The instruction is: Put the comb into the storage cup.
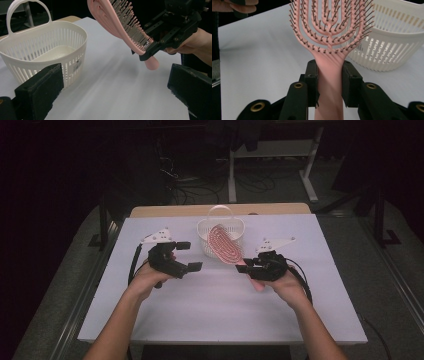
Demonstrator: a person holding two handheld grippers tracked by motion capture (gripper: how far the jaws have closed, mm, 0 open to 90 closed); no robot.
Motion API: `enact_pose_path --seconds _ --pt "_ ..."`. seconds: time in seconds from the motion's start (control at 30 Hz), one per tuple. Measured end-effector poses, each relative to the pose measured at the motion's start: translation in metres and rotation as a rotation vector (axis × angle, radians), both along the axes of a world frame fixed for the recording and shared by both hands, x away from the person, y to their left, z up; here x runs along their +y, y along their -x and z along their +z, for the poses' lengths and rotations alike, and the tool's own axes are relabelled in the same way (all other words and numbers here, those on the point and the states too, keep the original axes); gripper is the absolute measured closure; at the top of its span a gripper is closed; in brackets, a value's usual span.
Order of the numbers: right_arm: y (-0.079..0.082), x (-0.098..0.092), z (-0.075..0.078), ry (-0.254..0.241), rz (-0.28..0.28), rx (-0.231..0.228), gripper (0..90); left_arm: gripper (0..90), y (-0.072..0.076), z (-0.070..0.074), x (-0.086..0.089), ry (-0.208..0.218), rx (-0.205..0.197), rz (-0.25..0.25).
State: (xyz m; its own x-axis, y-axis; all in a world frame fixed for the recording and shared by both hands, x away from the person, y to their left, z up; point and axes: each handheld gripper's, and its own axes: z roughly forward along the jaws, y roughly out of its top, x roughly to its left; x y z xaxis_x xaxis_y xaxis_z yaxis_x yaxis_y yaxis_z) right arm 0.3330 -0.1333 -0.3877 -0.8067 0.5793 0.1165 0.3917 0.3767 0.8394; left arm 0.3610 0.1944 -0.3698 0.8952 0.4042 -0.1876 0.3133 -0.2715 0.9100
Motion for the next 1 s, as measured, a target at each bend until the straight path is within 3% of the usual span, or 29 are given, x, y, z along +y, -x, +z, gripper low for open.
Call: enact_pose_path --seconds 0.37,0.67,1.0 --pt "-0.004 0.014 0.002 -0.032 -0.001 -0.011 68.8 0.1 0.001 0.0 -0.002 -0.004 -0.004 0.014" --pt "-0.003 0.021 0.001 -0.027 0.025 -0.019 68.8 0.1 0.006 -0.002 -0.015 -0.016 -0.001 -0.005" --pt "0.004 0.03 0.002 -0.041 0.058 -0.03 68.8 0.1 0.007 -0.003 -0.018 0.006 0.015 0.006"
